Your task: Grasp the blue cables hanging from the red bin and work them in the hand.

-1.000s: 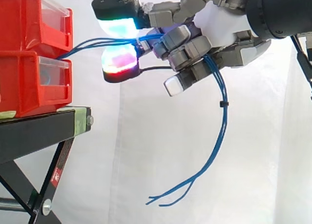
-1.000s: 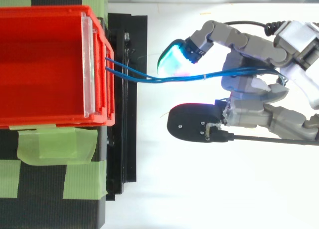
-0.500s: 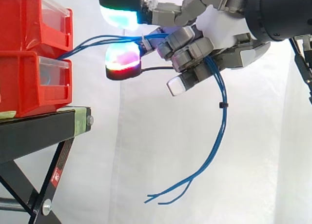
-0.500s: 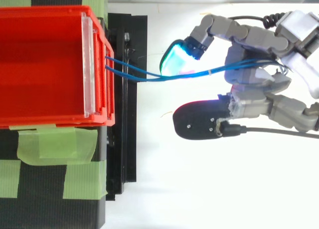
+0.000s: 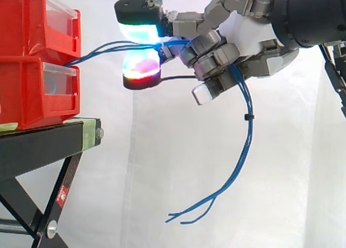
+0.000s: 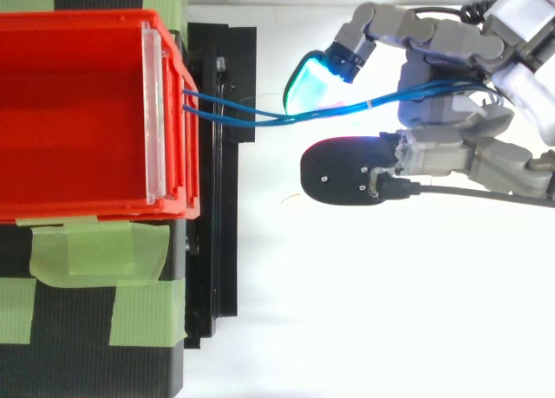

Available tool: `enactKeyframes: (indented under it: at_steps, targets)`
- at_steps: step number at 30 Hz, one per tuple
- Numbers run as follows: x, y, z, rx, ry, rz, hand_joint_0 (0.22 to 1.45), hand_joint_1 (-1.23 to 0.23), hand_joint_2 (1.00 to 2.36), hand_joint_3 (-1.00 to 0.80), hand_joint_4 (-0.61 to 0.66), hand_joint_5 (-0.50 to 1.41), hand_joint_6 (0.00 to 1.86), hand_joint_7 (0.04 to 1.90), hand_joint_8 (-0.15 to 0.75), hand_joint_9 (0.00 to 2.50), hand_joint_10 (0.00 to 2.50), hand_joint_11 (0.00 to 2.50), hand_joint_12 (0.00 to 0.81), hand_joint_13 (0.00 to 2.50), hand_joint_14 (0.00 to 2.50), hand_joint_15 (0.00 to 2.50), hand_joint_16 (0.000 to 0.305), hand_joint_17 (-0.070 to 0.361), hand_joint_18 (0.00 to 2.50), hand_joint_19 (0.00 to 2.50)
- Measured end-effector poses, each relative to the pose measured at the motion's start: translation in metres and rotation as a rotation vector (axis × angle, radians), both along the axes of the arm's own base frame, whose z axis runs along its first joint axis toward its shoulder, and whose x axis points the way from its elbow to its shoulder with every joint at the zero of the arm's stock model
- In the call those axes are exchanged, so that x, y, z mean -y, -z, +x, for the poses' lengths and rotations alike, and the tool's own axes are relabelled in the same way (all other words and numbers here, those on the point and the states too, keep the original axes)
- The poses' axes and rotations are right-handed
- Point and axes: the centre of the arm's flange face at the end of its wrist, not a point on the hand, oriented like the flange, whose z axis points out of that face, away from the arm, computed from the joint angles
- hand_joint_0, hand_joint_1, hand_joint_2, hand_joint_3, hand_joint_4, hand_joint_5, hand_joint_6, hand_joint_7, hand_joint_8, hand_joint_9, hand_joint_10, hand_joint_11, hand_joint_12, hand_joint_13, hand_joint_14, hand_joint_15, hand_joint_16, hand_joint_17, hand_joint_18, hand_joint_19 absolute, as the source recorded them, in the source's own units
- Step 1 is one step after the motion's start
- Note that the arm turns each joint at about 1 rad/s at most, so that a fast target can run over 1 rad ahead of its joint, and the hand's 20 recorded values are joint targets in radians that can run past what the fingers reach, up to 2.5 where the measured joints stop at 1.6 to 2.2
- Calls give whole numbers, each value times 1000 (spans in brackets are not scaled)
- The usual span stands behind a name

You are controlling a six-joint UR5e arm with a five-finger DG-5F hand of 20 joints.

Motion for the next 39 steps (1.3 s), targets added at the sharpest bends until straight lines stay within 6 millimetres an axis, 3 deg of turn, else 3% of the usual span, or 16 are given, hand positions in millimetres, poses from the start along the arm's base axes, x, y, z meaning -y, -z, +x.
enactKeyframes:
  at_steps: [15,19,39]
  targets:
    - [6,1,-3,-45,0,-28,853,-675,1004,-900,210,490,0,1408,467,768,2500,2500,544,1113,2500,1923,47,106,1415,754]
    - [9,2,-6,-94,-15,-51,821,-677,1000,-1000,211,493,2,1407,471,778,2500,2500,548,1123,2500,1920,49,109,1422,745]
    - [19,-15,-12,-141,-8,-115,803,-677,1000,-1000,222,495,7,1403,471,789,2500,2500,545,1130,2500,1928,49,109,1427,724]
